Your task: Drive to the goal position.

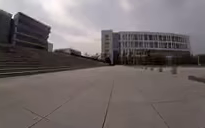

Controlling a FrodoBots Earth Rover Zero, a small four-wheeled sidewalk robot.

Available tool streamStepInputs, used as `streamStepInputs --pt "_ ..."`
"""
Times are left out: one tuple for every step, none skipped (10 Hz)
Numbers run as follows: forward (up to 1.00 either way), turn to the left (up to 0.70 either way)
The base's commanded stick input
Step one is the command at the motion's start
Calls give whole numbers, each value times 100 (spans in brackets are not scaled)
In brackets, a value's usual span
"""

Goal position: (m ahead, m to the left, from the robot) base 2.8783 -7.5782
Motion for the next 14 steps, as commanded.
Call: streamStepInputs --pt "100 -27" --pt "100 -27" --pt "100 -27" --pt "100 -27" --pt "100 -27" --pt "100 -27" --pt "100 -27" --pt "100 -27" --pt "100 -27" --pt "100 -27" --pt "100 -27" --pt "100 -27" --pt "100 -27" --pt "100 -27"
